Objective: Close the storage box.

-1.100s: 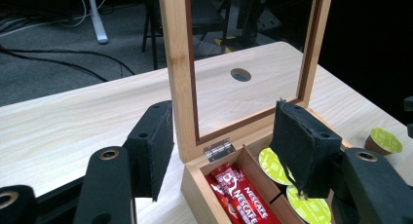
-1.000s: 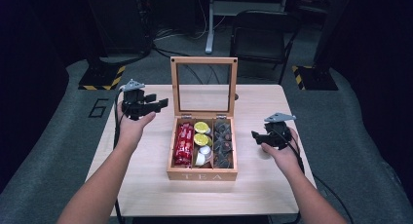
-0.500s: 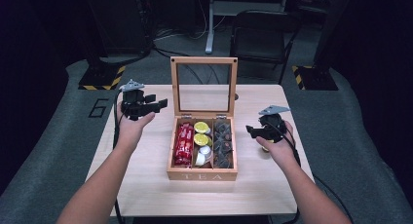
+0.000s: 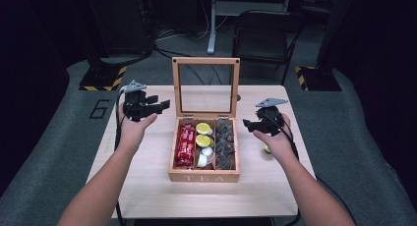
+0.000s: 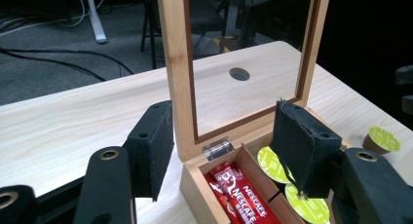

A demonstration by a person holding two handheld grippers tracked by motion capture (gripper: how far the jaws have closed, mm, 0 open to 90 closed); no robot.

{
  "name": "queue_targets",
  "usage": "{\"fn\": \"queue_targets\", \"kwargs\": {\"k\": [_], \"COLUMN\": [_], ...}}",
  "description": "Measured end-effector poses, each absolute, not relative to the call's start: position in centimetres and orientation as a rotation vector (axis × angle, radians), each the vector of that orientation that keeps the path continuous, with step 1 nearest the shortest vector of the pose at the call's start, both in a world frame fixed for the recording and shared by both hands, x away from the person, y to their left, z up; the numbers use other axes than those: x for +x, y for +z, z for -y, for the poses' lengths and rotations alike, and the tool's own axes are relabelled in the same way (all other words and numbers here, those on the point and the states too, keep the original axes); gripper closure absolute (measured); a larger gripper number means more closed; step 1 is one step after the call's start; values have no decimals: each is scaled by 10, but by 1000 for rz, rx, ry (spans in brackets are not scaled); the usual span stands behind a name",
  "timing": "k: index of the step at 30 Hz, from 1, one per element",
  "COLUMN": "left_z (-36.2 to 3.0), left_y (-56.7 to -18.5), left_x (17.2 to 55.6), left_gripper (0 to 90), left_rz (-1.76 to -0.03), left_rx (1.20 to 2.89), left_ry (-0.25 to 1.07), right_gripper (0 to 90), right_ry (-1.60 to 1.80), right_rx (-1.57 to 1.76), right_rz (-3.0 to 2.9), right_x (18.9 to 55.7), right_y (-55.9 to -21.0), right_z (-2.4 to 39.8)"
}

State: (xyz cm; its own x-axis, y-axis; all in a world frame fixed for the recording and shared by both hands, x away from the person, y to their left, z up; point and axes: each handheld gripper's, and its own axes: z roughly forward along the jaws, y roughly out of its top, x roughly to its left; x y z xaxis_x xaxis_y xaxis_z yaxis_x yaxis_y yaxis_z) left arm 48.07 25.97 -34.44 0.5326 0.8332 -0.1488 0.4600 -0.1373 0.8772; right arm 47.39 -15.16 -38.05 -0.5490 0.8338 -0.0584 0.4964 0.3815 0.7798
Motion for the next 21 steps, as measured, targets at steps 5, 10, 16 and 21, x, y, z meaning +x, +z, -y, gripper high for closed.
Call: {"fn": "queue_targets", "kwargs": {"k": [5, 10, 16, 21], "left_z": [-260, -262, -262, -259], "left_y": [-344, -344, -344, -342], "left_x": [481, 480, 479, 477], "left_gripper": [407, 407, 406, 406], "left_rz": [-1078, -1081, -1089, -1060], "left_rx": [1773, 1772, 1748, 1777], "left_ry": [468, 466, 455, 459], "right_gripper": [360, 360, 350, 346], "right_ry": [1032, 1036, 1042, 1033], "right_rx": [1149, 1124, 1118, 1152], "right_rz": [-2190, -2201, -2203, -2210], "right_x": [481, 487, 493, 499], "right_y": [-376, -370, -364, -367], "right_z": [145, 139, 133, 125]}}
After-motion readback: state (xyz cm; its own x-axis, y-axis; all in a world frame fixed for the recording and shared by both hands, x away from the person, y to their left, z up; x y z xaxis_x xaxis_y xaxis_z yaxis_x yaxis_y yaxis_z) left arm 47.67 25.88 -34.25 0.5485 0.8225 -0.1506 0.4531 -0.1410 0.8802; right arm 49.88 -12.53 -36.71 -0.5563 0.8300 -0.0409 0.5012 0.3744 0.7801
